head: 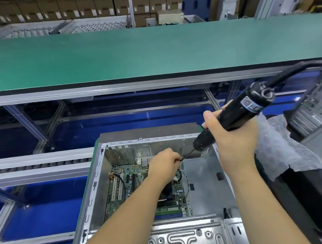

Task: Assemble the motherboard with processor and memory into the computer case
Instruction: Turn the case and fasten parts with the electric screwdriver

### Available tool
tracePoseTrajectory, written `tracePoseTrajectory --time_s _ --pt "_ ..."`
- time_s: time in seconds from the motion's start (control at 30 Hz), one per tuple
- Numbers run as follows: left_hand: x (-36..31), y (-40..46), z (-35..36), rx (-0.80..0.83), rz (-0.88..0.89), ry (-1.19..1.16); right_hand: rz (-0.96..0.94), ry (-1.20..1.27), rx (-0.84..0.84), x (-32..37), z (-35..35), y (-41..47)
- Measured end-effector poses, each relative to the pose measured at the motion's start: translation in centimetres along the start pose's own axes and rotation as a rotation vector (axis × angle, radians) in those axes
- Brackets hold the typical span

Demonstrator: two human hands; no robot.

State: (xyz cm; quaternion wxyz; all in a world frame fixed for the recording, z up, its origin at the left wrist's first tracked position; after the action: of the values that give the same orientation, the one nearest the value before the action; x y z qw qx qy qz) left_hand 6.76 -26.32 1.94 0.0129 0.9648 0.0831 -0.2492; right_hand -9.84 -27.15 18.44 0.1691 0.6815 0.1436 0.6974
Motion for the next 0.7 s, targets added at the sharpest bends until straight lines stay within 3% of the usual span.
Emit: tracePoseTrajectory --time_s 0.23,0.53,0.7 --pt "0.4 1.2 1.9 0.091 -0.004 0.125 0.031 -0.047 0.063 -2.8 1.0 0.4" --pt "1.5 1.2 2.3 0.128 -0.114 0.021 0.045 -0.044 0.065 -3.5 1.6 0.5" --pt "2.6 0.3 2.1 0.193 -0.091 0.181 0.065 -0.050 0.085 -3.9 1.8 0.4"
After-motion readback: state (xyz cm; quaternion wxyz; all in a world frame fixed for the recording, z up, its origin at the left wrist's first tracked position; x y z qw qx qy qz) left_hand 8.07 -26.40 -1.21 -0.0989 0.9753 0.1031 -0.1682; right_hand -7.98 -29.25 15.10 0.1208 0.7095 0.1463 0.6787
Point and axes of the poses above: each hand's wrist, its own y-axis towards the middle knuckle, its own z-axis out of the palm, x = y × z, the point moved 5 cm from there along y, towards the middle knuckle, and after that the axes turned 4 degrees about -y, right-handed, at the moved point
